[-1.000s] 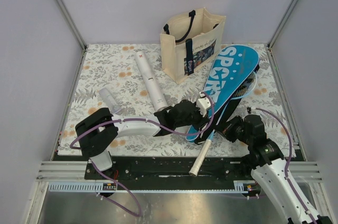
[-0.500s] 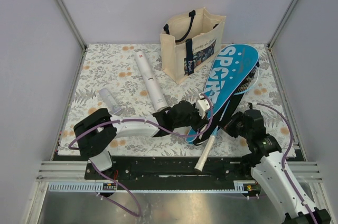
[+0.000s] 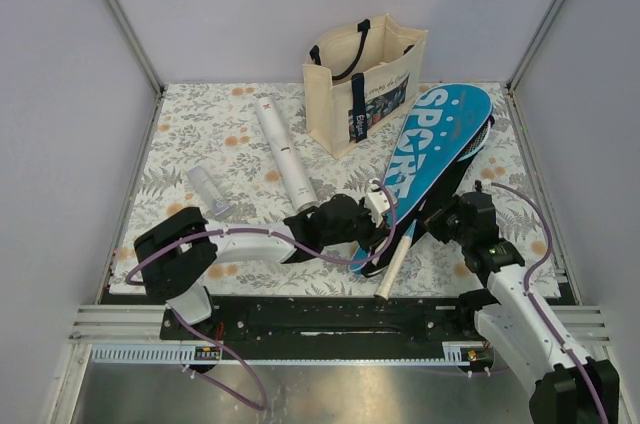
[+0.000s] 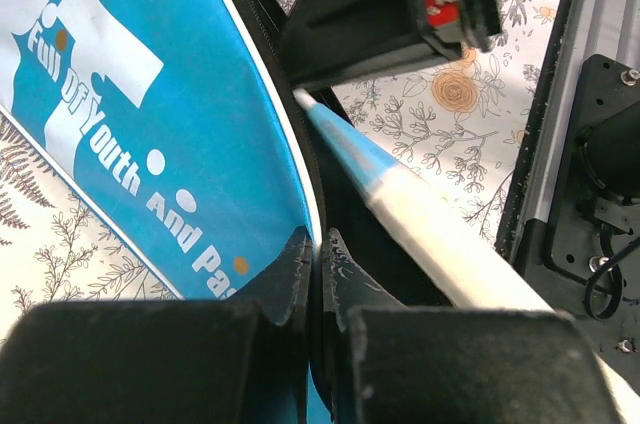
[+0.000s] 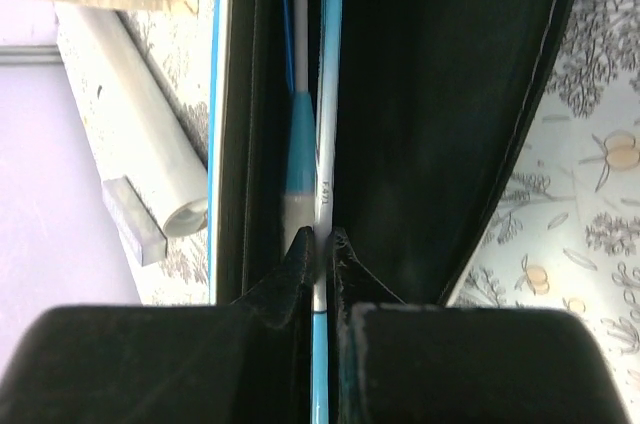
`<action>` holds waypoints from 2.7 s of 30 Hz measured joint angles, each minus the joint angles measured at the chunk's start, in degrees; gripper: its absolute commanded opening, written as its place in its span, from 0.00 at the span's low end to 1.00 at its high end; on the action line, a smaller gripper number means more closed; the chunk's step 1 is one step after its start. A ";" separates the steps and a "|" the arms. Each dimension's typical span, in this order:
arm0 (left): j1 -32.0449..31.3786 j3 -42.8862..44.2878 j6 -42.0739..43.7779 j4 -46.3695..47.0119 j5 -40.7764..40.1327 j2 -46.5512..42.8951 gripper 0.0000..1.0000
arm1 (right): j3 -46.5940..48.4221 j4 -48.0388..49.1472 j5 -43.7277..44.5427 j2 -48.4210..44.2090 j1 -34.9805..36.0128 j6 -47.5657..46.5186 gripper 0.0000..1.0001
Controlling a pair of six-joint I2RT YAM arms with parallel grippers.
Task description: Pack up the badminton gear
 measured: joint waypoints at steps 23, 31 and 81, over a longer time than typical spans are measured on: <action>0.85 -4.61 -6.32 6.21 0.48 -2.67 0.00 | -3.06 25.68 11.87 18.99 -1.09 8.52 0.00; 1.03 -4.87 -6.40 6.58 -0.98 -2.67 0.00 | -3.87 29.53 11.54 19.93 -1.09 13.53 0.00; -0.79 -8.15 -15.98 8.37 -0.50 -4.74 0.21 | -3.74 34.71 17.57 23.28 -2.56 15.04 0.55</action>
